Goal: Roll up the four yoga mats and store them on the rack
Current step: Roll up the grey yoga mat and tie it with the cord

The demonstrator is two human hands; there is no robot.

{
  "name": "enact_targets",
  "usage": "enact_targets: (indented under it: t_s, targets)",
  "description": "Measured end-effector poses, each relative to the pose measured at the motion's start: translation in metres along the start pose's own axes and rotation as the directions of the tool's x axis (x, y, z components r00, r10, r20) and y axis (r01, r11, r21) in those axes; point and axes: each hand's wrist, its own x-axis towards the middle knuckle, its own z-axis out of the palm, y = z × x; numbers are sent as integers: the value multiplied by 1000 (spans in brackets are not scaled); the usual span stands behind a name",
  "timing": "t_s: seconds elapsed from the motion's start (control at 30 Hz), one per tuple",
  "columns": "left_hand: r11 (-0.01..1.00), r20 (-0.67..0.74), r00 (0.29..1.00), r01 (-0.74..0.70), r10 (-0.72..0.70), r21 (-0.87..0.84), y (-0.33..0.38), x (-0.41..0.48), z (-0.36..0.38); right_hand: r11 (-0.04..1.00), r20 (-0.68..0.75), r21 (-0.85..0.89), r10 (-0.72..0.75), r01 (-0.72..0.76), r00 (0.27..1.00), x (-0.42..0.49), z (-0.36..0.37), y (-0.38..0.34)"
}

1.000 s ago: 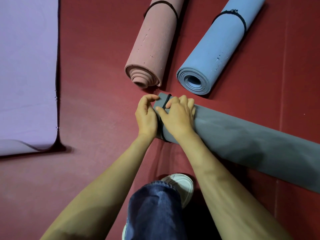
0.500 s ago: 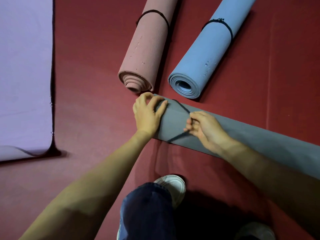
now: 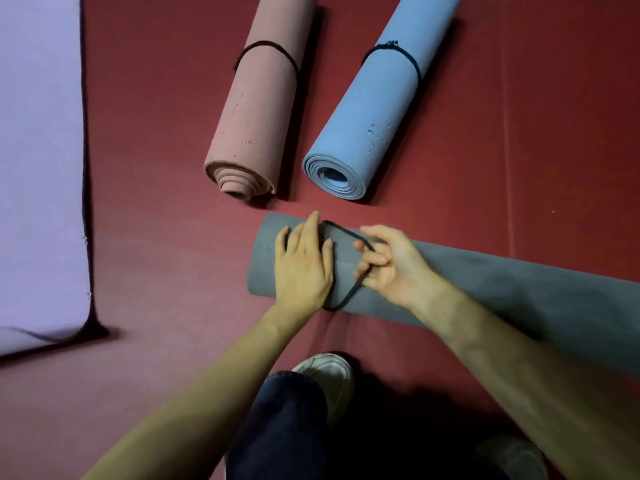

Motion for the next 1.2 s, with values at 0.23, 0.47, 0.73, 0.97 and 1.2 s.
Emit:
enact_targets:
  t_s: [0.23,0.47,0.73,0.97,1.2]
  targets:
    - [979,7,982,-188,188,81,-7,-14,-3,938,-112,344,-10,48,994,31,-5,-43]
    - [948,35,948,-317,316,10,-16,15,-4,924,-92,379,-6,41,996,18,-40,-49]
    - [970,430,888,-223,161,98,9,109,1,784,18,-470,-450,404,893,-9,-64,17]
    - [992,288,953,-111,91,54,61,117,18,695,6,-575,-523,431,852,9,-80,-16]
    - [982,177,968,-188,179,33,70,91,39,836,67,-380,-401,395,914,12,-75,7]
